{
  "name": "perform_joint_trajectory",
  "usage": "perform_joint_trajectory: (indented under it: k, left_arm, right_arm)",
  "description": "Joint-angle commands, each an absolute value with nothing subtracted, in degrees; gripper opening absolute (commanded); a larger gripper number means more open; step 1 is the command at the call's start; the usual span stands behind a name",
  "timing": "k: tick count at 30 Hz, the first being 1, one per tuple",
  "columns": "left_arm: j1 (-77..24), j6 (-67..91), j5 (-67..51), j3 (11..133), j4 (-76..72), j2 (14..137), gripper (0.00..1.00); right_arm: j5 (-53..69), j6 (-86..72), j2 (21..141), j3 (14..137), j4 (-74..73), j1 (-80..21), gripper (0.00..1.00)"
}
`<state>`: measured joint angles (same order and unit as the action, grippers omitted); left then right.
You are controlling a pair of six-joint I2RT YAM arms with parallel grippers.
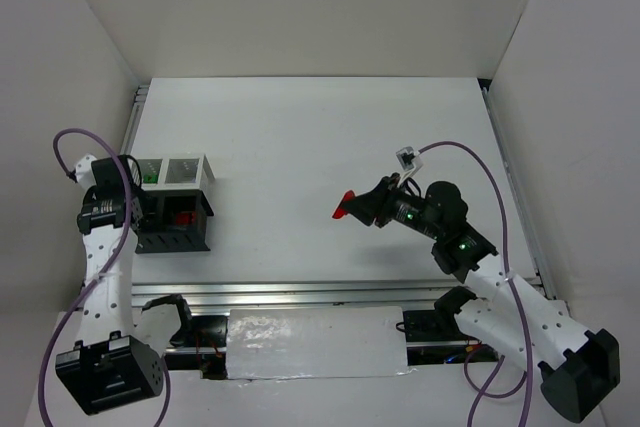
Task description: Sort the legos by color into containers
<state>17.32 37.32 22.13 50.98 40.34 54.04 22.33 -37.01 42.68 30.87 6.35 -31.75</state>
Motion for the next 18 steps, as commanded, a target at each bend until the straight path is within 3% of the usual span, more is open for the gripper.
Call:
perform_joint_trajectory:
  k: [1,2,6,13,14,18]
  left_arm:
    - [17.58,36.21,21.36,51.15,39.11,53.53,0.64]
    - [17.67,36.30,21.36,51.15,39.11,53.44,0.77]
    - [17.67,36.74,21.80,51.15,39.46,52.82,1.00]
    - [17.67,35.78,20.14,51.15,37.81,49.32,1.00]
    - [17.49,33.42,15.52,49.93,35.97,42.26,0.99]
    - [16.88,34.19,17.56,49.49,37.35,33.35,0.99]
  right_arm:
    - [23.47,-37.62,44.11,34.45,7.91,-32.87,0.00]
    - [23.55,-37.44,44.47,34.80,7.91,-33.22,0.00]
    - [21.72,-36.04,47.19,37.00,6.77,-35.68,0.00]
    - [12.43,-34.81,56.23,44.46,5.80,-44.19,0.00]
    - [6.65,-34.72,62.51,50.13,5.28,-49.78,0.00]
    - [0.30,-36.12,76.67,59.21,5.53,-56.93,0.00]
